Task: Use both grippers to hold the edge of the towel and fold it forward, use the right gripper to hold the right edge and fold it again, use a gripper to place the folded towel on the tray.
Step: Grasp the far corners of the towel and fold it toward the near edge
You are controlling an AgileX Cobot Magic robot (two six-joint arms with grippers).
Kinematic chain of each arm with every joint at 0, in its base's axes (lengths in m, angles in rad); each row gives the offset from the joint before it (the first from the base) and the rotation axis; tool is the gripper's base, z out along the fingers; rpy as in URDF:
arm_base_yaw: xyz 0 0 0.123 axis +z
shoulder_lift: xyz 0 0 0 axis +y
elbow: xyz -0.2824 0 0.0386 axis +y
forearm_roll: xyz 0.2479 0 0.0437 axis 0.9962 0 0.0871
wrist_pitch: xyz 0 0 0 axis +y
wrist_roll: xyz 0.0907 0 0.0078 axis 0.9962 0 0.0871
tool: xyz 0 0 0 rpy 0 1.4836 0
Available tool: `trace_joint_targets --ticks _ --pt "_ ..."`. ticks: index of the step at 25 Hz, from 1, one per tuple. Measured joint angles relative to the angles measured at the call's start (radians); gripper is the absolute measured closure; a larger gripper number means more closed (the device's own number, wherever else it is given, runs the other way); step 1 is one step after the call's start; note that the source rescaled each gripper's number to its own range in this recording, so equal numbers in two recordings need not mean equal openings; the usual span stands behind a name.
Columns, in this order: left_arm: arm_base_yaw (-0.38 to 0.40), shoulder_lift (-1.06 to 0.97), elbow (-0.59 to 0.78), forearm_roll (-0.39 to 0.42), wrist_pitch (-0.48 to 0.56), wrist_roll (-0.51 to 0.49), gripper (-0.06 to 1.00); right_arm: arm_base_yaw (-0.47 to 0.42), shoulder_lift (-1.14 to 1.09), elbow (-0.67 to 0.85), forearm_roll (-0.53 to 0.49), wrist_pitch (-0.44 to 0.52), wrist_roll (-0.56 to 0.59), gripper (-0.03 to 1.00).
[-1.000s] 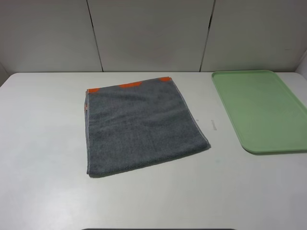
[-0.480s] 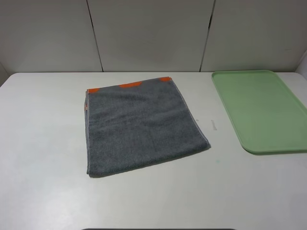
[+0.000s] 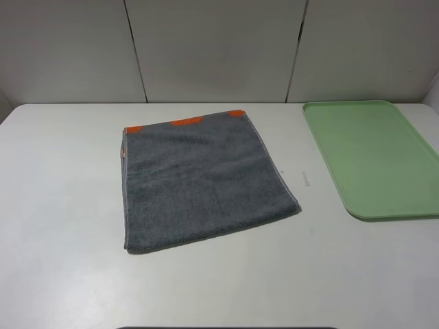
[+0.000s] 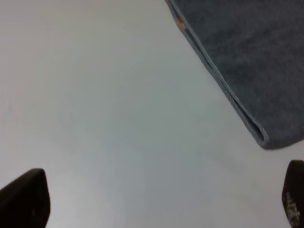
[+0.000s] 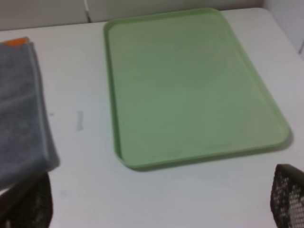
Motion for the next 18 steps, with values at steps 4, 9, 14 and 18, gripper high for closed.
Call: trace_joint_targets --ticks 4,9,14,18 --pt "0.000 0.000 -0.049 0.000 0.004 0.004 -0.02 0.000 0.068 -0.049 0.037 -0.005 0.000 -0.03" --pt "0.000 0.106 -0.137 0.000 0.011 0.058 -0.01 0.000 0.257 -0.206 0.044 -0.057 -0.056 -0.03" --pt "0.000 0.326 -0.210 0.000 0.006 0.125 -0.01 0.000 0.492 -0.360 0.063 -0.099 -0.181 -0.03" --pt "-0.023 0.516 -0.239 0.000 -0.020 0.131 -0.01 0.000 0.684 -0.470 0.122 -0.155 -0.282 -0.03"
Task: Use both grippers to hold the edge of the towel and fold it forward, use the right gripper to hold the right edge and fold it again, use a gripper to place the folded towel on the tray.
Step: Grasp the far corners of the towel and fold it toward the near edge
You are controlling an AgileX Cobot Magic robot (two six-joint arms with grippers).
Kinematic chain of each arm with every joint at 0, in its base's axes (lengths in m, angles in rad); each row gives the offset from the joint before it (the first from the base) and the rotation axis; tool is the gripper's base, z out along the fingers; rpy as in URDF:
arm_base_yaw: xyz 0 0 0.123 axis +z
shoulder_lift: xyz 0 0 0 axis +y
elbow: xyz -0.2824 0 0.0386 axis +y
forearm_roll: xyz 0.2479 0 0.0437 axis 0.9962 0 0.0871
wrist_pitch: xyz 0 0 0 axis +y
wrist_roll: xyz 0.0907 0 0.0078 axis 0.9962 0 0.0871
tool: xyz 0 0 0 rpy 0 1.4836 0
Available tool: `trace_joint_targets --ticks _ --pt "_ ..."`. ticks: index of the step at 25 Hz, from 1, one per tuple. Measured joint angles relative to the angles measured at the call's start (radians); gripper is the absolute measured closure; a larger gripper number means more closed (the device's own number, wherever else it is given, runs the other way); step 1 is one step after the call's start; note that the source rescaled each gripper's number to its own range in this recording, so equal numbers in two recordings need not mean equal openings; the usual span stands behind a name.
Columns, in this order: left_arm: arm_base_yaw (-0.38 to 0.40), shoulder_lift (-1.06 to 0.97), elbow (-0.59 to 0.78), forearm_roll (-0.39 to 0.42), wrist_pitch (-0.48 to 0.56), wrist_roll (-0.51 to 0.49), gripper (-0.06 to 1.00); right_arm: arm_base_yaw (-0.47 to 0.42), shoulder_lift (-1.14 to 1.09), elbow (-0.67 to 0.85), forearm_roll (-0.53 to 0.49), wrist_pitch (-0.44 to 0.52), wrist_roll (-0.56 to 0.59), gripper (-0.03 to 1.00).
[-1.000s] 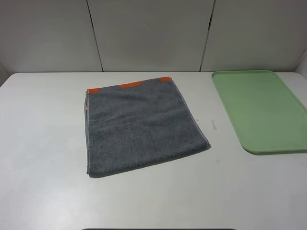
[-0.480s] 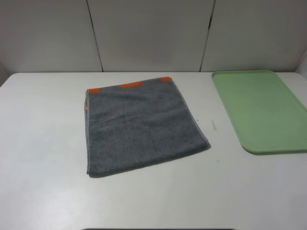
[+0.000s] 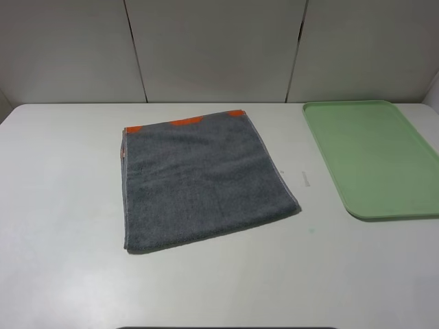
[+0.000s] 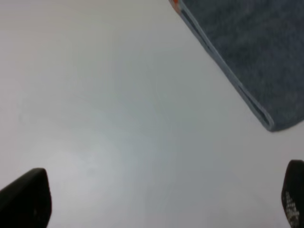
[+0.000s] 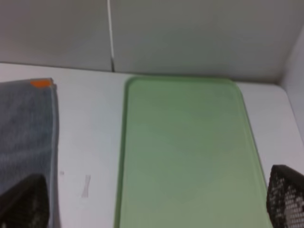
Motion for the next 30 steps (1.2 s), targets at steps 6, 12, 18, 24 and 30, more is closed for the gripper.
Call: trace_joint_targets --ticks 6,12,18,24,30 --pt "-0.180 0.226 -0.079 0.035 -0.068 0.050 -0.01 0.047 0.293 -0.125 0.114 -0.031 -0.256 -0.03" --pt "-0.402 0.423 -0.126 0.098 -0.099 0.093 -0.01 0.305 0.552 -0.198 0.124 -0.062 -0.359 -0.03" --pt "-0.571 0.584 -0.128 0.101 -0.105 0.165 -0.01 0.533 0.704 -0.202 0.118 -0.083 -0.444 -0.03" --pt "-0.679 0.692 -0.128 0.101 -0.084 0.236 -0.01 0.688 0.787 -0.202 0.030 -0.084 -0.490 -0.03" --pt "-0.690 0.747 -0.127 0.130 -0.060 0.280 -0.01 0.762 0.877 -0.198 -0.075 -0.083 -0.495 -0.03"
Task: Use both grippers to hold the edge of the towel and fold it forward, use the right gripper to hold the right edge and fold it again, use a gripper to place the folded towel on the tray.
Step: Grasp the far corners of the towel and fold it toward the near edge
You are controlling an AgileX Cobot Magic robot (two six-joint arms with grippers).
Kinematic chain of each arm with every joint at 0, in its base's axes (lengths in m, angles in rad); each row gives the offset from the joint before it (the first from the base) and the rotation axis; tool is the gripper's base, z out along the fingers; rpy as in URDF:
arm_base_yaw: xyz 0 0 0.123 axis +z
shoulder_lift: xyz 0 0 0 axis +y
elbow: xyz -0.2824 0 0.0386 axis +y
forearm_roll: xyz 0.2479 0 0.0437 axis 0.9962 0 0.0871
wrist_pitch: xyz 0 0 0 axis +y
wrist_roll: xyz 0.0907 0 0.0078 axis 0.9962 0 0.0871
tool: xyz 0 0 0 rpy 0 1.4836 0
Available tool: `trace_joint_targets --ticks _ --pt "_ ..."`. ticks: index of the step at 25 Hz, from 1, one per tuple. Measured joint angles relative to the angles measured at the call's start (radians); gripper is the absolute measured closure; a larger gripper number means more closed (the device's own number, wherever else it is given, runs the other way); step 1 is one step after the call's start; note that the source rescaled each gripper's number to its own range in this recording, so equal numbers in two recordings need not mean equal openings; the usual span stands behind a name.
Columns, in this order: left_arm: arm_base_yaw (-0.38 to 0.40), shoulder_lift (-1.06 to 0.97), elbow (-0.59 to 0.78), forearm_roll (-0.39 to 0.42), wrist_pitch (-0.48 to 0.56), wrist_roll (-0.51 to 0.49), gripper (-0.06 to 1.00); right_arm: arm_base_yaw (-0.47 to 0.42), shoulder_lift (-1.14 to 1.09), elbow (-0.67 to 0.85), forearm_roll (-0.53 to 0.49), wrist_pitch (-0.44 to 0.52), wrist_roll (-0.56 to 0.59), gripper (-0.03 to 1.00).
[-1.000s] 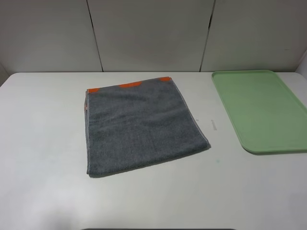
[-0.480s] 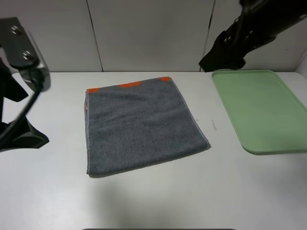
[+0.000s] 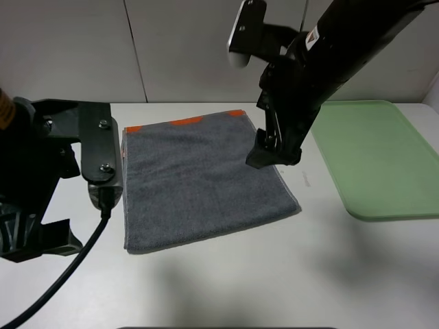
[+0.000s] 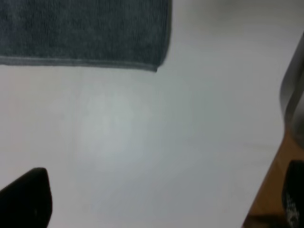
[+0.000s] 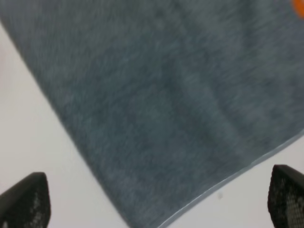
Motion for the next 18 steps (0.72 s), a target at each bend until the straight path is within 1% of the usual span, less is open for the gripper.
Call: trace_joint_targets --ticks 5,10,15,18 --pt "0.000 0.001 0.064 0.077 -0.005 0.021 -0.01 0.002 0.098 0.000 -0.029 0.002 -0.008 -0.03" --pt "0.001 0.000 0.138 0.111 -0.030 0.022 -0.01 0.002 0.179 0.000 -0.088 -0.014 -0.052 -0.03" --pt "0.001 0.000 0.142 0.116 -0.056 0.017 -0.01 0.002 0.233 0.000 -0.154 -0.025 -0.111 -0.03" --pt "0.001 0.000 0.143 0.116 -0.060 0.008 -0.01 0.002 0.243 0.000 -0.166 -0.033 -0.168 -0.03"
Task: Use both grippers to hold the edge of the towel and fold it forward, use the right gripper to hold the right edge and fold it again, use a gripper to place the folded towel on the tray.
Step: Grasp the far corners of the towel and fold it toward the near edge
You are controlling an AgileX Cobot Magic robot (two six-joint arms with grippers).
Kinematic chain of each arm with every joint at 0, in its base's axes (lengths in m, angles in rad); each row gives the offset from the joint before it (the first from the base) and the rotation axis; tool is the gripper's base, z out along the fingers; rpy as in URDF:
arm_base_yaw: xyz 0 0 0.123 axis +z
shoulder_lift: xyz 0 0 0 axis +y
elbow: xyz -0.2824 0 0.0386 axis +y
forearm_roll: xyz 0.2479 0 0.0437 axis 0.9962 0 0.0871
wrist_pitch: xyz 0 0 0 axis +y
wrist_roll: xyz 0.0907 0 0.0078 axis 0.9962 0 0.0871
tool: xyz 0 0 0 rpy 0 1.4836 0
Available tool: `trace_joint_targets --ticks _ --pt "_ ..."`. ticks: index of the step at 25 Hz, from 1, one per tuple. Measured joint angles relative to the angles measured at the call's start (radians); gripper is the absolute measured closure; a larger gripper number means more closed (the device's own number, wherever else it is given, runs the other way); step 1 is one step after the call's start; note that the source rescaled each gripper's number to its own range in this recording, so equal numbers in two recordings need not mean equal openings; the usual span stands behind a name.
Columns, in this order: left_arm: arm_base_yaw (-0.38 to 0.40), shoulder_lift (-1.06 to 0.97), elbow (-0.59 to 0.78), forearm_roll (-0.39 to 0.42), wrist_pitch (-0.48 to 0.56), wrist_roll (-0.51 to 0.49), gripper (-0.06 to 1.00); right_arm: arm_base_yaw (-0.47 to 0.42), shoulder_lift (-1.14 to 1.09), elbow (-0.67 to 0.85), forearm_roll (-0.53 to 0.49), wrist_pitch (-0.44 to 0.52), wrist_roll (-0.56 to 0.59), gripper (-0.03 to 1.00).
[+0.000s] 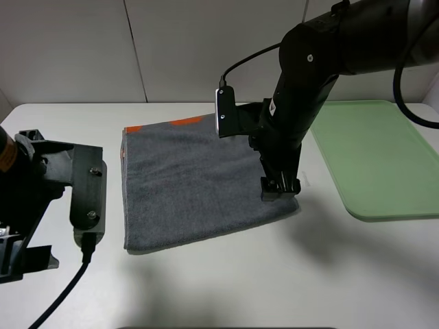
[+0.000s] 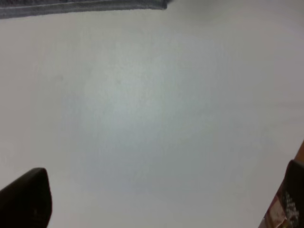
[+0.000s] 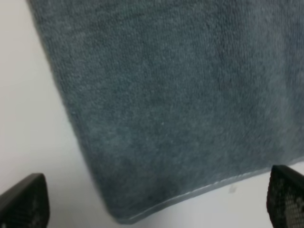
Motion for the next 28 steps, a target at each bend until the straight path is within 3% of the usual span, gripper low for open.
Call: trace_joint_targets --ticks 10,28 --pt "0.000 0.000 0.000 -0.017 0.001 -0.005 -0.01 0.000 0.000 0.136 -0.017 -0.060 -0.240 -0.03" --pt "0.000 0.000 0.001 -0.038 -0.031 -0.005 -0.01 -0.001 0.094 0.196 -0.118 -0.176 -0.254 -0.03"
